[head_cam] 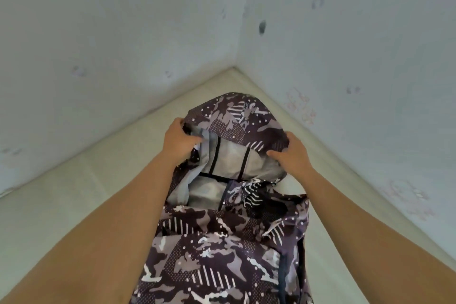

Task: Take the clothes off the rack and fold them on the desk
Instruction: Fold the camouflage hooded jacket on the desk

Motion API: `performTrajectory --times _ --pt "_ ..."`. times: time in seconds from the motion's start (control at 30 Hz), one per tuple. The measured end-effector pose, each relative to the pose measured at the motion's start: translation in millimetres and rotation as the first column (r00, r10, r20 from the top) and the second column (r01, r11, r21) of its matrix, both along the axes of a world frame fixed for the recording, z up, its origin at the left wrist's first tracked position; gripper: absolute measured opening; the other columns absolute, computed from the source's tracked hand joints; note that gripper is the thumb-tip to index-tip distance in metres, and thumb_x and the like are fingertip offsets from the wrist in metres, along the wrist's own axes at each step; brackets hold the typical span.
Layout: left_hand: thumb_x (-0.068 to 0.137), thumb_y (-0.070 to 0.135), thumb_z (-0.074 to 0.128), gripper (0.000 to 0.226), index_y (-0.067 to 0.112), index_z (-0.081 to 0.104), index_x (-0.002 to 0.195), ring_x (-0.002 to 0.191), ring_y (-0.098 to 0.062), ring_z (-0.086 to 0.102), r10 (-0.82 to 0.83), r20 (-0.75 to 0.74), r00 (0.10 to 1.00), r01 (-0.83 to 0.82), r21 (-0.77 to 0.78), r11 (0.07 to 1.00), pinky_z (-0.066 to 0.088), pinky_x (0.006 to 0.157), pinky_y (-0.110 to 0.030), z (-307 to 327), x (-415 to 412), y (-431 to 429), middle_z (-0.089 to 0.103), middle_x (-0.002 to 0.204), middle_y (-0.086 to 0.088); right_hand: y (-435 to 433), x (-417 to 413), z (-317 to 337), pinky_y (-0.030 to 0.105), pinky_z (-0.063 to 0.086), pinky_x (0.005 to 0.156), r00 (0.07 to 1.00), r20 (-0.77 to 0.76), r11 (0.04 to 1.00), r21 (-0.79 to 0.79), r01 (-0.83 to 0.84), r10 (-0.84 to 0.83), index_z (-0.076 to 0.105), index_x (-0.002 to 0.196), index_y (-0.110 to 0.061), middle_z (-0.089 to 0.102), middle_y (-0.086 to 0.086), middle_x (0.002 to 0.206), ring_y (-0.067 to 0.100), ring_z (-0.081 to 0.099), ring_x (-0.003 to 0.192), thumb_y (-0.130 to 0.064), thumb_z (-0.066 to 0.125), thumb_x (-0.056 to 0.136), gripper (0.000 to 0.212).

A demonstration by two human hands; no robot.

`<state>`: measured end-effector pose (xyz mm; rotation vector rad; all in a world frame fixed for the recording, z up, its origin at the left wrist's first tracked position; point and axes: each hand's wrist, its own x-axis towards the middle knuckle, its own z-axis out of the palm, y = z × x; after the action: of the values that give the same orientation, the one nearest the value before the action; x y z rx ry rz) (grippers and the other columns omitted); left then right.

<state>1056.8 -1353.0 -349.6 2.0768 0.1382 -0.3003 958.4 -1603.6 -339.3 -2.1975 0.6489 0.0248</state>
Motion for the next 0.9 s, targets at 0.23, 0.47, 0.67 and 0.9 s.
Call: performTrajectory --times 0.23,0.47,0.67,0.9 --pt "0.077 -0.001 0.055 0.038 0.029 0.057 0.101 0.094 -0.023 0.055 -0.069 0.256 0.964 -0.047 0.42 0.906 0.042 0.07 -0.035 -15.4 21.5 15.3 0.048 0.106 0.001 -37.9 15.0 -22.0 0.042 0.045 0.101 0.997 0.048 0.997 -0.048 0.058 -0.055 0.03 0.145 -0.028 0.047 0.004 0.139 0.023 0.052 0.121 -0.013 0.072 0.078 0.081" --pt "0.065 0.039 0.085 0.109 0.022 0.021 0.152 0.132 -0.029 0.038 -0.202 -0.355 0.913 0.137 -0.2 0.97 0.033 0.107 -0.045 12.2 54.0 4.0 0.033 0.151 -0.007 -42.1 45.8 -5.2 0.042 0.053 0.094 0.975 -0.174 0.857 0.474 0.203 -0.135 0.065 0.116 -0.01 0.07 0.007 0.114 0.022 0.068 0.1 -0.041 0.078 0.075 0.054" --pt "0.069 -0.003 0.072 0.025 0.017 0.069 0.085 0.068 -0.009 0.06 -0.119 0.049 0.992 0.121 -0.041 0.992 0.05 0.06 -0.023 48.4 43.4 -3.3 0.065 0.074 0.003 -26.6 45.5 41.5 0.041 0.057 0.085 0.989 0.0 0.918 0.371 0.138 -0.148 0.072 0.1 -0.015 0.073 0.011 0.099 0.025 0.069 0.089 0.008 0.067 0.075 0.034" --pt "0.07 0.007 0.078 0.034 0.018 0.067 0.101 0.078 -0.007 0.063 -0.394 0.262 0.881 0.374 0.126 0.919 0.049 0.07 -0.025 93.4 -40.5 52.9 0.069 0.088 0.01 11.9 -40.2 110.6 0.002 0.04 0.078 0.954 0.23 0.973 0.075 -0.217 0.195 0.064 0.103 -0.029 0.066 -0.021 0.094 -0.014 0.058 0.084 0.007 0.071 0.073 0.048"
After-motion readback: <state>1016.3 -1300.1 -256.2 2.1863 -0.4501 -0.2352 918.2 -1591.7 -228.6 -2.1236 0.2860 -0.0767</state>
